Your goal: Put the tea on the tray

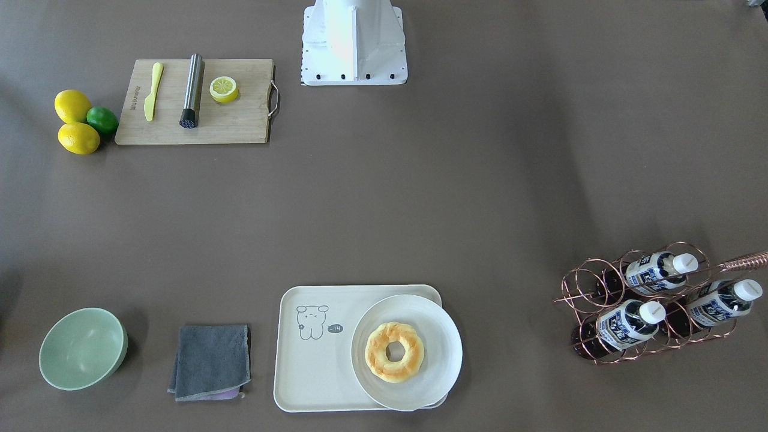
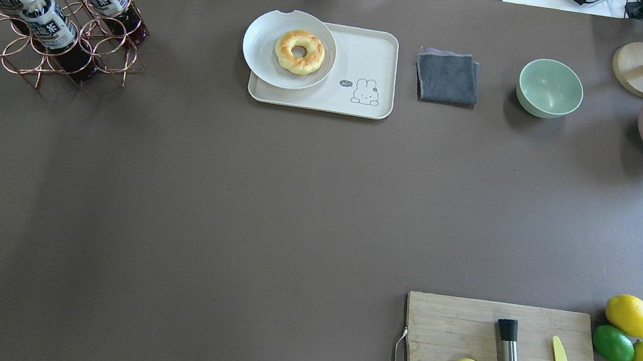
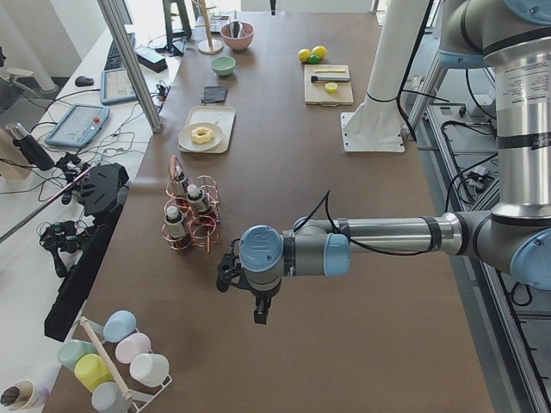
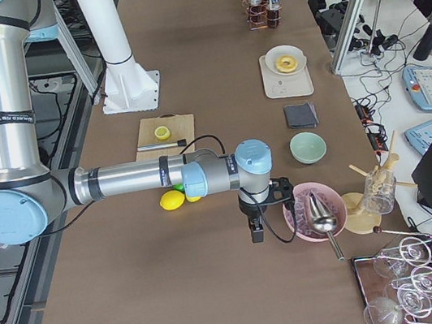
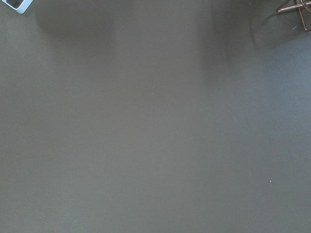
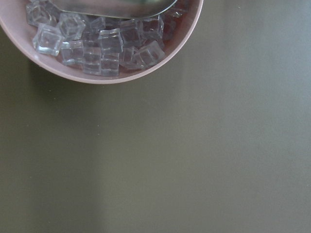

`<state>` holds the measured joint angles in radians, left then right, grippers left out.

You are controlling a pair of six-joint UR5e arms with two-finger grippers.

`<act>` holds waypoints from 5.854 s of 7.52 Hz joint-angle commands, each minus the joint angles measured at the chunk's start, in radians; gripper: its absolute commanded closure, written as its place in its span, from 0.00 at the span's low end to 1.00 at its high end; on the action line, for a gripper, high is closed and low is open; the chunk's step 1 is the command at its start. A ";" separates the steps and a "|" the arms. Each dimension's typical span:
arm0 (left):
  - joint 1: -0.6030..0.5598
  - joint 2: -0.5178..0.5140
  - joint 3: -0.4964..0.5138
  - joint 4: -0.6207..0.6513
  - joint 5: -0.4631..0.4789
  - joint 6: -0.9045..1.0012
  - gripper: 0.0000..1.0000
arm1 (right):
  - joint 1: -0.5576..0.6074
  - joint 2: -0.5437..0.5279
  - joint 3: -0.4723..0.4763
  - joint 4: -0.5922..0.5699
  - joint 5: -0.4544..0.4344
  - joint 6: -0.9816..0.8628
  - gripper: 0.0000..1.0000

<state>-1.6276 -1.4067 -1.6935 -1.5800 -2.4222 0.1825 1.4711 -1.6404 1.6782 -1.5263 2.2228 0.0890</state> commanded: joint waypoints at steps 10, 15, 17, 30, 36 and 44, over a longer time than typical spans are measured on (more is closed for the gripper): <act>-0.002 -0.021 -0.037 0.000 0.000 -0.008 0.01 | 0.000 -0.002 0.000 0.000 0.000 -0.003 0.00; 0.000 -0.084 -0.032 -0.057 -0.002 0.002 0.01 | 0.000 -0.002 0.000 0.000 0.000 -0.005 0.00; 0.000 -0.074 -0.026 -0.124 -0.002 0.000 0.01 | 0.000 -0.002 0.000 0.000 0.000 -0.006 0.00; 0.249 -0.163 -0.074 -0.719 0.182 -0.814 0.02 | -0.107 0.040 0.049 0.333 -0.008 0.146 0.00; 0.562 -0.167 -0.167 -0.750 0.703 -1.267 0.03 | -0.158 0.051 0.069 0.341 -0.037 0.238 0.00; 0.615 -0.301 -0.046 -0.716 0.815 -1.272 0.22 | -0.158 0.048 0.069 0.341 -0.046 0.238 0.00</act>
<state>-1.0127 -1.6929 -1.7599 -2.2935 -1.6080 -1.0896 1.3131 -1.5922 1.7472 -1.1858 2.1781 0.3268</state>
